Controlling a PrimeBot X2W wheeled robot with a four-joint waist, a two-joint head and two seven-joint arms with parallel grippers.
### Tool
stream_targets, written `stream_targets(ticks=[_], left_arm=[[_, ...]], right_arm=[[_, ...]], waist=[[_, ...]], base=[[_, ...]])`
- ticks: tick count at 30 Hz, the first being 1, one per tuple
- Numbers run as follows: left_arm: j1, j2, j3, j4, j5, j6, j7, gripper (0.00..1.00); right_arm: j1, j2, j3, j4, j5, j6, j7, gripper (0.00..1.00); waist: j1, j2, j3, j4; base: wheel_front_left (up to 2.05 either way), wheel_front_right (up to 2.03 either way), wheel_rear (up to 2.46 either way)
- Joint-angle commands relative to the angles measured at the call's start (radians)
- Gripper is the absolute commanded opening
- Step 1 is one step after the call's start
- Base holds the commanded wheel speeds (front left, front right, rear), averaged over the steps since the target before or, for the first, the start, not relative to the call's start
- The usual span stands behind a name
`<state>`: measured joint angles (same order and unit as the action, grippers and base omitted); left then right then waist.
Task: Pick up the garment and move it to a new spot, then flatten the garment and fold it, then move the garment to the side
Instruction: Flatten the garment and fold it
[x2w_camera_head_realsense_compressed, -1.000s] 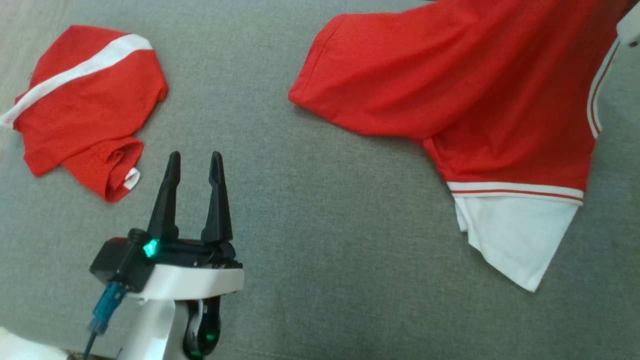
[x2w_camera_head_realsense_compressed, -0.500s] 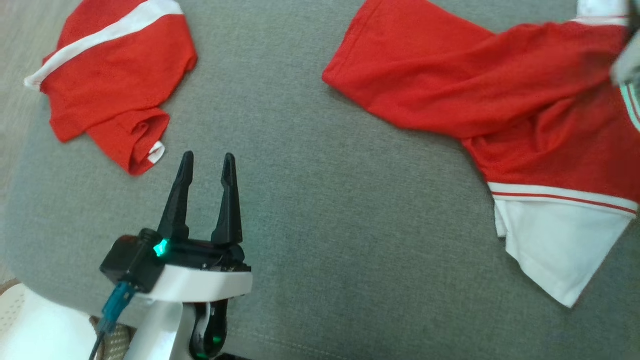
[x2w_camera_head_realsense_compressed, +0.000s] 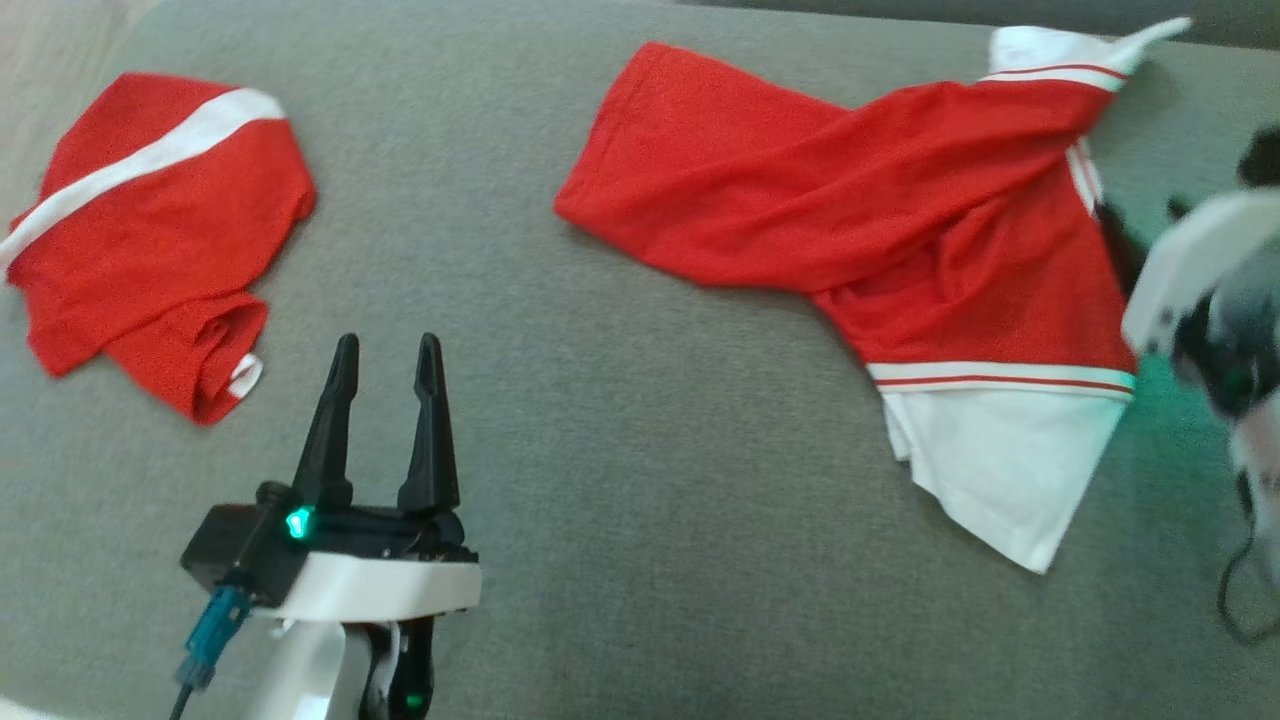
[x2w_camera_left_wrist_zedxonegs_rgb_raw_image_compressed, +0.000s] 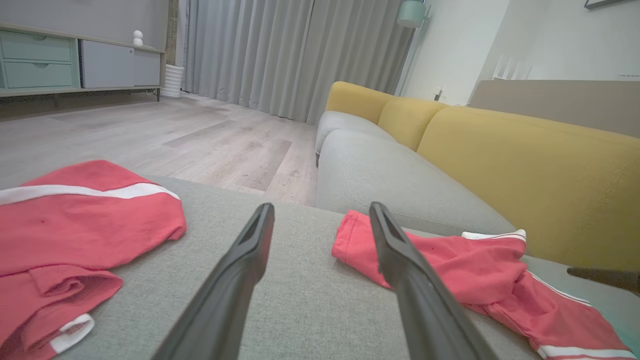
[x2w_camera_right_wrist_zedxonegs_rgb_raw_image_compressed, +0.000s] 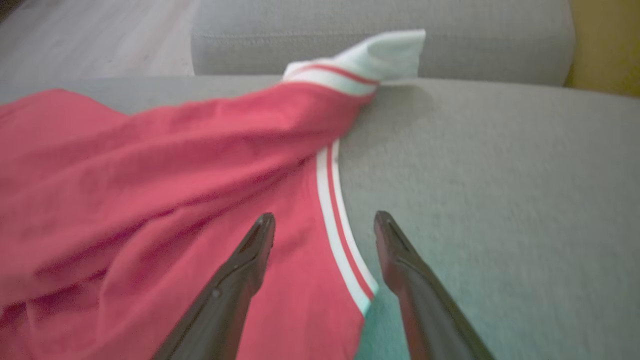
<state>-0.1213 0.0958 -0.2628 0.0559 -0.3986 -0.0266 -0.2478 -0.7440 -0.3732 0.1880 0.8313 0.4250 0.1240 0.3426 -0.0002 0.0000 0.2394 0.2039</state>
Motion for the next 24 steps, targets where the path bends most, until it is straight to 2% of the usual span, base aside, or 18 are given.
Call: stream_targets(ticks=[1, 8, 13, 14, 15, 18, 24], left_arm=[[-0.012, 0.023, 0.034, -0.041, -0.008, 0.005, -0.002, 1.00], [-0.025, 0.025, 0.023, -0.052, -0.011, 0.002, 0.003, 1.00], [-0.033, 0.025, 0.020, -0.047, -0.015, -0.001, 0.002, 1.00], [-0.033, 0.026, 0.020, -0.045, -0.016, -0.001, 0.002, 1.00], [-0.034, 0.026, 0.020, -0.044, -0.016, 0.000, 0.001, 1.00], [-0.032, 0.025, 0.020, -0.041, -0.016, 0.004, 0.000, 1.00], [-0.016, 0.028, 0.029, -0.047, -0.020, 0.017, -0.002, 1.00]], right_arm=[[0.056, 0.011, -0.020, -0.070, -0.009, 0.007, 0.022, 1.00], [0.204, 0.106, -0.200, -0.196, -0.098, 0.007, 0.098, 1.00], [0.234, 0.176, -0.252, -0.249, -0.187, 0.007, 0.168, 1.00], [0.240, 0.181, -0.249, -0.260, -0.210, 0.007, 0.184, 0.74], [0.247, 0.183, -0.245, -0.275, -0.232, 0.007, 0.197, 0.00], [0.274, 0.175, -0.257, -0.334, -0.277, 0.007, 0.223, 0.00], [0.401, 0.161, -0.396, -0.552, -0.353, 0.007, 0.270, 0.00]], waist=[[0.0002, 0.0000, -0.014, -0.024], [0.0002, 0.0000, 0.011, -0.014], [0.0002, 0.0000, 0.024, 0.005], [0.0002, 0.0000, 0.024, 0.006], [0.0002, 0.0000, 0.024, 0.007], [0.0002, 0.0000, 0.019, 0.003], [0.0002, 0.0000, -0.004, -0.024]], base=[[0.00, 0.00, 0.00], [0.00, 0.00, 0.00], [0.00, 0.00, 0.00], [0.00, 0.00, 0.00], [0.00, 0.00, 0.00], [0.00, 0.00, 0.00], [0.00, 0.00, 0.00]])
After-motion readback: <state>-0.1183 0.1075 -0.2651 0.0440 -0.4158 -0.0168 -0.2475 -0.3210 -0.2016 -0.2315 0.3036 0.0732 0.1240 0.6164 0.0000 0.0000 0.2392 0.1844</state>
